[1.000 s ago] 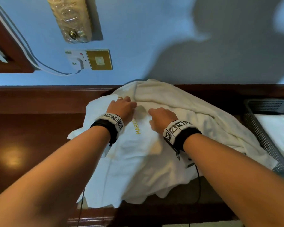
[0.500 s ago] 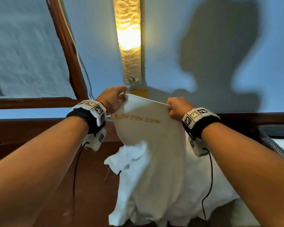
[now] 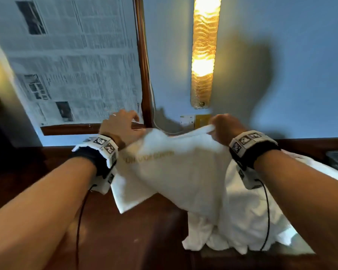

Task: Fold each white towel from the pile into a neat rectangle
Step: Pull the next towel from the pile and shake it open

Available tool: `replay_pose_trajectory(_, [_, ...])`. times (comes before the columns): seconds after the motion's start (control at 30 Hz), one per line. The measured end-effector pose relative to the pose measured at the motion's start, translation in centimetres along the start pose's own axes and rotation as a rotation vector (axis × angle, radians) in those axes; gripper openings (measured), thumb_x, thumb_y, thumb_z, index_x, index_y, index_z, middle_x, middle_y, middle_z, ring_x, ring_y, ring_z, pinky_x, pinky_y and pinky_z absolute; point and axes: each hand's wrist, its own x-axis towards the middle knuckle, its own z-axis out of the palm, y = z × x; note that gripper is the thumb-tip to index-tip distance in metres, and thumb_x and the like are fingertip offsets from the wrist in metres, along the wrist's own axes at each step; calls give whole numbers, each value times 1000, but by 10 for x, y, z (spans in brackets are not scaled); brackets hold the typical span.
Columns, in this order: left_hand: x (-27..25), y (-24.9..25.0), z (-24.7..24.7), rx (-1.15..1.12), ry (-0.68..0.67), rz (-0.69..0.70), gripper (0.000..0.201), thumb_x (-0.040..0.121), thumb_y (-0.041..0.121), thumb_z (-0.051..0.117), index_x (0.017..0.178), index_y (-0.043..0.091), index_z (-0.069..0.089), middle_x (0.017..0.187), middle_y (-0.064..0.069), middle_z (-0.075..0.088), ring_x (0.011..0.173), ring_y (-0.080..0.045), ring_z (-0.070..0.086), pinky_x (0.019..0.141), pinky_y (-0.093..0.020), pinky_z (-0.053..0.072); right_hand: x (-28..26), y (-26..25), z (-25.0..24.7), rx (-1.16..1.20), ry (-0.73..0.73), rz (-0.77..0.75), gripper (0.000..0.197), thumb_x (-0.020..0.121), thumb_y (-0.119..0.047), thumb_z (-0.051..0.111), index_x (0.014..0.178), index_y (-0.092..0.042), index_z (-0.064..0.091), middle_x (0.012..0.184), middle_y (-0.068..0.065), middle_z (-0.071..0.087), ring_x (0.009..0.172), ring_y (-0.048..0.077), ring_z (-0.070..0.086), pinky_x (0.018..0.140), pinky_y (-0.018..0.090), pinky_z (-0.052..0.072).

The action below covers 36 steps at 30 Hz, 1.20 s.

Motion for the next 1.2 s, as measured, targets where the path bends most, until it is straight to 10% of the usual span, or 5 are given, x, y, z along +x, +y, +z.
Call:
replay_pose_trajectory(0.3, [-25,31,40,-450,8,134,24,99,17,53,78,22,62,72,4,61,76,-25,59,76,-35,46,-13,-67,-9,-74,5,-106,15,84,-25,62,95,-21,72,107,12,68,105,37,63,87,37,51])
replay_pose_trajectory(0.63, [-20,64,64,-635,-262,198,45,73,53,79,107,27,63,87,10,64,79,-8,61,79,-32,49,-5,-59,-13,77,64,-175,17,76,-13,58,82,-19,73,85,8,70,83,32,63,73,33,50])
replay_pose_trajectory(0.83, [16,73,64,-463,-40,246,16,96,19,55,92,13,69,81,-1,65,83,-23,61,73,-34,45,8,-19,-14,-101,-35,-124,17,86,-34,68,75,-23,62,90,6,65,86,29,59,71,31,42])
replay_pose_trajectory(1.03, [44,62,47,-547,-154,185,37,99,18,56,62,22,50,56,8,46,53,-8,43,58,-32,29,28,9,20,851,148,179,16,83,-19,78,80,-5,71,74,9,66,67,17,56,62,37,49])
replay_pose_trajectory(1.2, [48,74,66,-692,-106,145,21,90,41,65,85,21,70,76,0,65,67,-13,55,65,-31,40,52,-29,24,808,189,-126,20,84,-10,70,67,-20,68,63,-6,59,60,16,50,58,31,38])
